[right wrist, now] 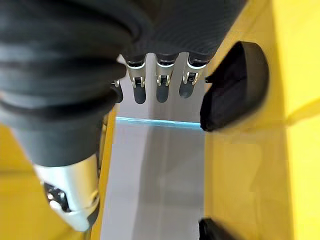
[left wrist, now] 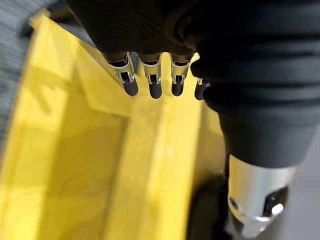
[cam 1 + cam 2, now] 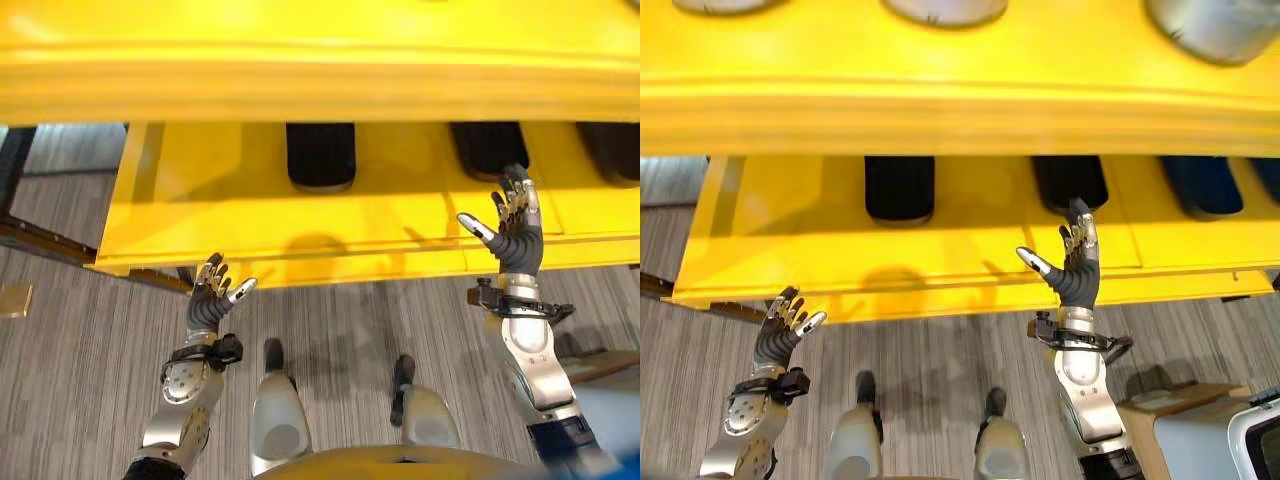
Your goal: Move parts from the plastic box to the shelf.
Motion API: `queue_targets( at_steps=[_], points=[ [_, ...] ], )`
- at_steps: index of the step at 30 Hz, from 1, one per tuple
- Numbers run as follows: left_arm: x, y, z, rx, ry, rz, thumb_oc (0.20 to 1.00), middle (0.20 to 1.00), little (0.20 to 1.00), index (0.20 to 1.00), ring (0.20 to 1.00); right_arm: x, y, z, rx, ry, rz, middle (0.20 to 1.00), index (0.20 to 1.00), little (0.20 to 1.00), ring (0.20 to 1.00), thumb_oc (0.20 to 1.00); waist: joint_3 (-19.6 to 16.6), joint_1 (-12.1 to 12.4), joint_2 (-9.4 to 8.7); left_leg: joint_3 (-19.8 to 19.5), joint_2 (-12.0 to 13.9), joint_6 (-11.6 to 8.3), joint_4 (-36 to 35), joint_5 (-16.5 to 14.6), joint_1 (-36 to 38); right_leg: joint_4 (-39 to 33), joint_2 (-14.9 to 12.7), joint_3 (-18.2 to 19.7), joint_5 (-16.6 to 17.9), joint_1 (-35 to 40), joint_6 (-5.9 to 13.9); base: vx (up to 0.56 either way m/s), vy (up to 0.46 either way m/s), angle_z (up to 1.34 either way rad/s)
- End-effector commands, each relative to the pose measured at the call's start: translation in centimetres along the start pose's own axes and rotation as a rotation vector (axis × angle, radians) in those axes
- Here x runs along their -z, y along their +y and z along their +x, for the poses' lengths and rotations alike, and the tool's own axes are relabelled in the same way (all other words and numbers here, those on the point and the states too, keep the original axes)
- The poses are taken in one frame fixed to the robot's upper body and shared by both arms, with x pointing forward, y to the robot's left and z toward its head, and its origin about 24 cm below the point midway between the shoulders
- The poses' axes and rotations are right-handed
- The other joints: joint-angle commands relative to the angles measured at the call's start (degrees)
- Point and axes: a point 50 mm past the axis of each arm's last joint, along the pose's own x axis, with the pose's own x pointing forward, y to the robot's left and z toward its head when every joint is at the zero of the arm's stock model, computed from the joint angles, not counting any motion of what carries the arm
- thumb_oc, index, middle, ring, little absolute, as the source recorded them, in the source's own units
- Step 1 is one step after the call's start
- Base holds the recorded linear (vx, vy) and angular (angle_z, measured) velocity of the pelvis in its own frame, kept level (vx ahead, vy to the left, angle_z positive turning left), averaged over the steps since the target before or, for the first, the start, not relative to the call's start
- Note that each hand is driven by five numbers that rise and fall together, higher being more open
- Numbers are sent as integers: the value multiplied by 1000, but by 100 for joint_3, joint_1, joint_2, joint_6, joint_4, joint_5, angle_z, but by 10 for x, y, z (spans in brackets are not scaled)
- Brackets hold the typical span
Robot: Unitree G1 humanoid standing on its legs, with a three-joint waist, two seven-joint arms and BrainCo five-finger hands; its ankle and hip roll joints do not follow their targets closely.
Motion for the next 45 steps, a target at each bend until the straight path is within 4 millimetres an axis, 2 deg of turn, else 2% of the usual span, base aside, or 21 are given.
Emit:
queue_targets(
  at_steps=[1, 7, 11, 12, 13, 14, 15, 16, 18, 20, 22, 23, 24, 29, 31, 34, 37, 40, 43, 44, 45],
  points=[
    [-30, -8, 12, 46, -179, -3, 1000, 1000, 1000, 1000, 1000, -17, -8, 7, -22, -104, -40, 1000, 1000, 1000, 1000, 1000, -246, -54, 170, 10, 452, -1, -579, 550, 238, 27, 73, 232, -40, 146, 70, 7, -63, -20],
    [-21, -7, 7, 39, -146, -23, 1000, 1000, 1000, 1000, 1000, -10, -10, 1, -79, -53, -65, 1000, 1000, 1000, 1000, 1000, -371, -111, 318, 173, 687, -62, -816, 776, 547, 265, 377, 450, -288, 111, -137, -12, -104, -31],
    [-11, -14, 7, 73, -104, -17, 1000, 1000, 1000, 1000, 1000, -9, -17, -4, -81, -33, -57, 1000, 1000, 1000, 1000, 1000, -329, -127, 426, 184, 838, -208, -742, 1437, 411, 116, 716, 377, -381, 252, -414, -85, -192, -6],
    [-11, -15, 7, 74, -105, -17, 1000, 1000, 1000, 1000, 1000, -9, -18, -3, -81, -33, -57, 1000, 1000, 1000, 1000, 1000, -324, -141, 439, 158, 847, -216, -746, 1449, 401, 82, 731, 355, -365, 274, -421, -101, -248, 11],
    [-6, -19, 7, 94, -79, -16, 1000, 1000, 1000, 1000, 1000, -10, -22, -5, -62, -36, -67, 1000, 1000, 1000, 1000, 1000, -308, -248, 380, 608, 749, -79, -434, 1310, 226, -247, 744, 218, -316, 490, -534, -75, -165, 50],
    [-6, -19, 7, 94, -79, -16, 1000, 1000, 1000, 1000, 1000, -10, -22, -5, -62, -36, -67, 1000, 1000, 1000, 1000, 1000, -303, -250, 374, 609, 742, -74, -418, 1295, 229, -259, 736, 218, -312, 505, -529, -108, -226, 93],
    [-4, -18, 6, 92, -76, -20, 1000, 1000, 1000, 1000, 1000, -5, -22, -8, -66, -8, -65, 1000, 1000, 1000, 1000, 1000, -339, -219, 303, 444, 216, 104, -68, 753, 134, -597, 670, 231, -83, 604, -512, -52, -86, 78],
    [-5, -19, 6, 88, -81, -21, 1000, 1000, 1000, 1000, 1000, -4, -21, -8, -70, -6, -60, 1000, 1000, 1000, 1000, 1000, -342, -160, 246, 130, -290, 245, 90, 406, 36, -730, 628, 263, 17, 617, -508, -52, -98, 43],
    [-7, -23, 7, 100, -94, -24, 1000, 1000, 1000, 1000, 1000, -3, -18, -7, -82, -2, -41, 1000, 1000, 1000, 1000, 1000, -385, -94, 159, -200, -1071, 495, 122, -37, 4, -872, 651, 297, 170, 621, -491, 7, -29, -6],
    [-7, -27, 7, 114, -97, -26, 1000, 1000, 1000, 1000, 1000, 1, -12, -7, -94, 14, -3, 1000, 1000, 1000, 1000, 1000, -425, -10, 120, -650, -1495, 642, 1, -234, 98, -916, 744, 410, 237, 580, -506, 41, -3, -42],
    [-10, -30, 9, 116, -107, -26, 1000, 1000, 1000, 1000, 1000, 4, -1, -4, -117, 23, 41, 1000, 1000, 1000, 1000, 1000, -467, 119, 57, -1489, -2013, 764, -40, -282, 62, -884, 817, 606, 325, 421, -495, 24, 21, -46],
    [-10, -31, 10, 117, -107, -35, 1000, 1000, 1000, 1000, 1000, 5, 3, -3, -134, 27, 65, 1000, 1000, 1000, 1000, 1000, -511, 133, 31, -1696, -2085, 797, -75, -275, 53, -872, 852, 708, 348, 356, -486, 112, 70, -73],
    [-7, -35, 11, 130, -98, -41, 1000, 1000, 1000, 1000, 1000, 8, 6, -3, -147, 51, 84, 1000, 1000, 1000, 1000, 1000, -616, 99, 25, -1495, -2008, 857, -265, -228, 217, -929, 867, 731, 369, 418, -475, 115, 60, -90],
    [-10, -35, 13, 124, -109, -48, 1000, 1000, 1000, 1000, 1000, 9, 8, -3, -149, 63, 97, 1000, 1000, 1000, 1000, 1000, -655, 93, 15, -1249, -1941, 898, -518, -189, 434, -952, 848, 773, 373, 440, -431, 61, 91, -30],
    [-11, -34, 14, 123, -112, -52, 1000, 1000, 1000, 1000, 1000, 15, 11, -2, -147, 87, 96, 1000, 1000, 1000, 1000, 1000, -656, 91, 12, -1005, -1913, 1003, -630, -245, 591, -789, 817, 982, 357, 362, -375, 69, 153, -60],
    [-12, -33, 17, 116, -113, -35, 1000, 1000, 1000, 1000, 1000, 16, 15, -2, -156, 96, 108, 1000, 1000, 1000, 1000, 1000, -460, 2, 12, -688, -1888, 1144, -611, -331, 668, -125, 849, 1280, 288, -47, -262, -14, 165, -74],
    [-14, -30, 18, 111, -118, -18, 1000, 1000, 1000, 1000, 1000, 16, 22, -1, -176, 98, 117, 1000, 1000, 1000, 1000, 1000, -230, -8, 42, -348, -1756, 1232, -464, -454, 695, 580, 823, 1256, 315, -485, -53, -65, 99, -122],
    [-14, -29, 17, 117, -115, -11, 1000, 1000, 1000, 1000, 1000, 15, 25, -2, -185, 98, 134, 1000, 1000, 1000, 1000, 1000, -187, -37, 120, -40, -1600, 1218, -416, -559, 796, 579, 433, 932, 406, -534, -50, 9, 35, -126],
    [-14, -25, 15, 105, -111, -18, 1000, 1000, 1000, 1000, 1000, 16, 26, -3, -185, 105, 119, 1000, 1000, 1000, 1000, 1000, -227, 44, 173, 333, -1401, 1101, -492, -641, 922, 25, -469, 231, 874, -360, -29, 25, -64, -98],
    [-14, -25, 15, 105, -110, -18, 1000, 1000, 1000, 1000, 1000, 16, 26, -3, -185, 106, 118, 1000, 1000, 1000, 1000, 1000, -224, 40, 175, 330, -1403, 1104, -494, -642, 930, -16, -468, 220, 897, -331, -23, 86, -95, -122],
    [-16, -25, 17, 93, -115, -26, 1000, 1000, 1000, 1000, 1000, 19, 30, -1, -192, 117, 94, 1000, 1000, 1000, 1000, 1000, -285, 101, 180, 579, -1287, 992, -566, -748, 1051, -297, -1005, -321, 1303, -345, 232, 32, -65, -103]
  ],
)
